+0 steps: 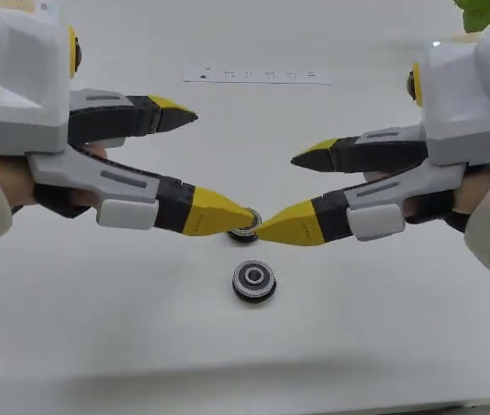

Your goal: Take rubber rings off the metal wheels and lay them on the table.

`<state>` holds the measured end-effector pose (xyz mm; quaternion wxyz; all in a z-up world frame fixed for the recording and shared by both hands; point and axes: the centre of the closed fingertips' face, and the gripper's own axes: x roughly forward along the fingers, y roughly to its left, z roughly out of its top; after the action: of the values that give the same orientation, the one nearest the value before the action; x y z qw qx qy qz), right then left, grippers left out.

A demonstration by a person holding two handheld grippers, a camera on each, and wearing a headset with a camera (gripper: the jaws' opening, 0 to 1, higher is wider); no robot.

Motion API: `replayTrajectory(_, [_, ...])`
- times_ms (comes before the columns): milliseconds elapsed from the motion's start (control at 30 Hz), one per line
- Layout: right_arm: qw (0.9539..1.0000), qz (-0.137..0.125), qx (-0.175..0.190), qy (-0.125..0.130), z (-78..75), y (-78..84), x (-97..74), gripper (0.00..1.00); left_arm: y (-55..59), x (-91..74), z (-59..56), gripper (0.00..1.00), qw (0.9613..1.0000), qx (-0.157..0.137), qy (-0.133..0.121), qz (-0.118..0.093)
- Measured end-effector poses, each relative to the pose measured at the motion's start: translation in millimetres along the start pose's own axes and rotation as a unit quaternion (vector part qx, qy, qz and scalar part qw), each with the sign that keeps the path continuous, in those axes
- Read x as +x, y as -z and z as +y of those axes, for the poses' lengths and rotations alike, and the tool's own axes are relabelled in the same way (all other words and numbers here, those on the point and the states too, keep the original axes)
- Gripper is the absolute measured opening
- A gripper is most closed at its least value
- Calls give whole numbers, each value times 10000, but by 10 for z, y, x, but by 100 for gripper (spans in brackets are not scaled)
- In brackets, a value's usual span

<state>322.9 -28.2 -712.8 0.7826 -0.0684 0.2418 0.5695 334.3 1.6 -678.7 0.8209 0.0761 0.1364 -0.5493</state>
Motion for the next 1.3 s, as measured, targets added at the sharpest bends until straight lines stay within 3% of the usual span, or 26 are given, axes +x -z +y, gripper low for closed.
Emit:
replayTrajectory(233, [9998,176,20,-77,28,198,54,65,129,31,-31,84,9999,-125,42,-75])
replayTrajectory(400, [9993,246,-141,-239,100,324,137,57,269,73,-92,79,9998,-139,137,72])
replayTrajectory(567, [9978,485,-278,-358,146,504,215,51,405,135,-172,77,9993,-177,243,216])
replayTrajectory(700, [9975,509,-283,-399,161,542,243,45,487,174,-228,72,9989,-132,315,314])
replayTrajectory(1000, [9965,677,-215,-430,161,704,303,41,608,297,-326,64,9984,-251,386,321])
replayTrajectory(1300, [9956,827,-197,-386,153,793,321,36,782,414,-423,54,9970,-71,464,612])
